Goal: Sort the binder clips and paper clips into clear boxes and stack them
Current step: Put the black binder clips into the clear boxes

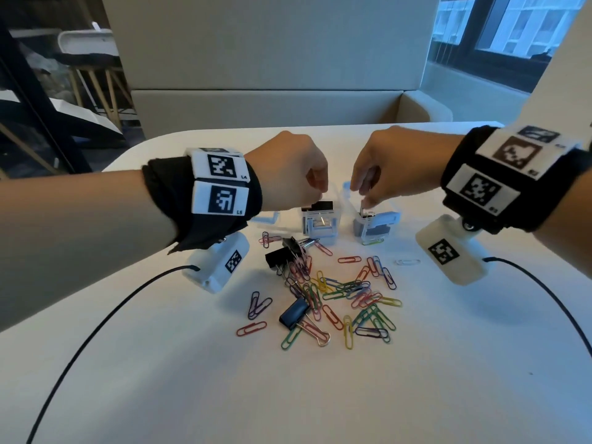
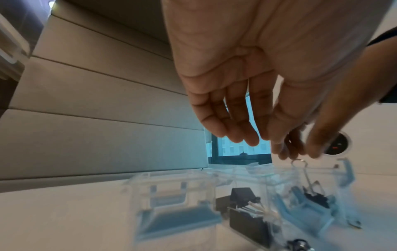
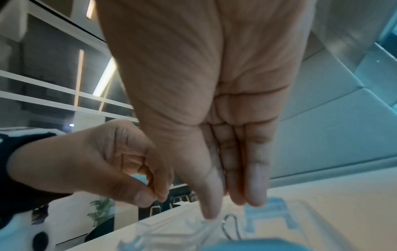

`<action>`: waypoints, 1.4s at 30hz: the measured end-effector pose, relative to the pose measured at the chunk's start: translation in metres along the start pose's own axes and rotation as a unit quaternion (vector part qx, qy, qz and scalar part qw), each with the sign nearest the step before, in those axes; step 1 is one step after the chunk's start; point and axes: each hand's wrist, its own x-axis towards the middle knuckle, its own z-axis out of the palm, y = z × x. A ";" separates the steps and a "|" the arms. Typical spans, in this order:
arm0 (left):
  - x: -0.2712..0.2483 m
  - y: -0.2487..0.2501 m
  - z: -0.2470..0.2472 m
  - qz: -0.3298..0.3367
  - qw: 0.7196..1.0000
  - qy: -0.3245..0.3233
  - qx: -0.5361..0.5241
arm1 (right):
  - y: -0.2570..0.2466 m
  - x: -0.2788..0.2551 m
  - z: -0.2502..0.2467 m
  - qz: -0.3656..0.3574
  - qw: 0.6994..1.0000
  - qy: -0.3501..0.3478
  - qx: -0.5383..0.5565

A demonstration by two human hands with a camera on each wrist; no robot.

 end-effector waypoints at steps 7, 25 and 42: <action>-0.044 -0.003 0.003 0.020 0.994 -0.083 0.074 | -0.042 -0.031 0.009 -0.123 0.991 0.026 0.037; -0.070 -0.014 0.028 -0.004 0.988 -0.146 0.057 | -0.093 -0.059 0.057 -0.225 0.966 -0.125 -0.006; -0.018 -0.013 -0.024 -0.018 1.000 -0.013 0.004 | -0.088 -0.062 0.045 -0.236 0.963 -0.099 -0.087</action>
